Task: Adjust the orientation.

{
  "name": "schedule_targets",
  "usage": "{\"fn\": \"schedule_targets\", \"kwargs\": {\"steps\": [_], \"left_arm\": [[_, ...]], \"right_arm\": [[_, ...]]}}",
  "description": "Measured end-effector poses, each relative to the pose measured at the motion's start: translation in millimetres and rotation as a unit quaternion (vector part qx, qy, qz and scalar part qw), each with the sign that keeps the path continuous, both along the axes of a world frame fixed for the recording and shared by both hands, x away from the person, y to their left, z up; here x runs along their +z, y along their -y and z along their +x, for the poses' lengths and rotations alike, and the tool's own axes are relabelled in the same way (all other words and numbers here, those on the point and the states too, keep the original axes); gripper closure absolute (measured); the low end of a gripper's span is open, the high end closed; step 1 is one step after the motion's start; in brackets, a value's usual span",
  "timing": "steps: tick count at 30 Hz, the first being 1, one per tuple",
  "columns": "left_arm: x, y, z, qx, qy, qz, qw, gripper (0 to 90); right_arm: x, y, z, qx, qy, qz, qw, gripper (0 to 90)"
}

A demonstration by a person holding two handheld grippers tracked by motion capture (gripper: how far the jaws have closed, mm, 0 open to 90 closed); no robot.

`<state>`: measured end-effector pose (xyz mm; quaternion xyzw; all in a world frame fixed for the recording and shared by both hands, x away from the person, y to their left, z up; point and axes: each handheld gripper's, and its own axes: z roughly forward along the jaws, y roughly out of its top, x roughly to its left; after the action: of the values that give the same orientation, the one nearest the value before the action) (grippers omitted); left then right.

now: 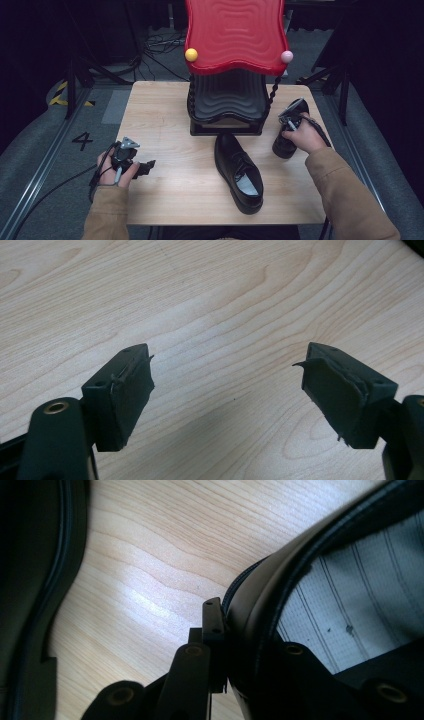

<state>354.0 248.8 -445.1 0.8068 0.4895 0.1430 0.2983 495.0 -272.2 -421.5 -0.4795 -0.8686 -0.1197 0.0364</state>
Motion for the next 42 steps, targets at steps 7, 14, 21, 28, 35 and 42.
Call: {"fn": "schedule_targets", "kwargs": {"steps": [7,14,21,28,35,42], "left_arm": [[-0.1,-1.0,-0.2,0.003,0.003,-0.001,1.0000,20.9],[0.2,-0.1,-0.3,0.003,0.006,0.001,1.0000,20.9],[0.1,1.3,-0.5,0.002,0.003,0.005,1.0000,20.9],[0.6,1.4,-0.6,0.000,0.002,0.003,1.0000,20.9],[0.5,1.7,-0.7,-0.001,0.001,0.001,1.0000,20.9],[0.1,1.9,-0.5,0.000,0.002,0.002,1.0000,20.9]], "right_arm": [[12.5,2.2,-5.4,0.024,0.020,0.011,0.9995,82.4],[33.4,4.9,-30.5,0.057,0.034,0.007,0.9978,81.1],[51.6,0.6,-68.7,0.126,0.054,-0.015,0.9904,81.0],[63.5,-8.5,-99.1,0.188,0.066,-0.027,0.9795,81.0],[72.1,-18.7,-134.2,0.259,0.064,-0.023,0.9634,80.8],[71.8,-26.7,-152.9,0.308,0.057,-0.025,0.9493,80.5]]}}
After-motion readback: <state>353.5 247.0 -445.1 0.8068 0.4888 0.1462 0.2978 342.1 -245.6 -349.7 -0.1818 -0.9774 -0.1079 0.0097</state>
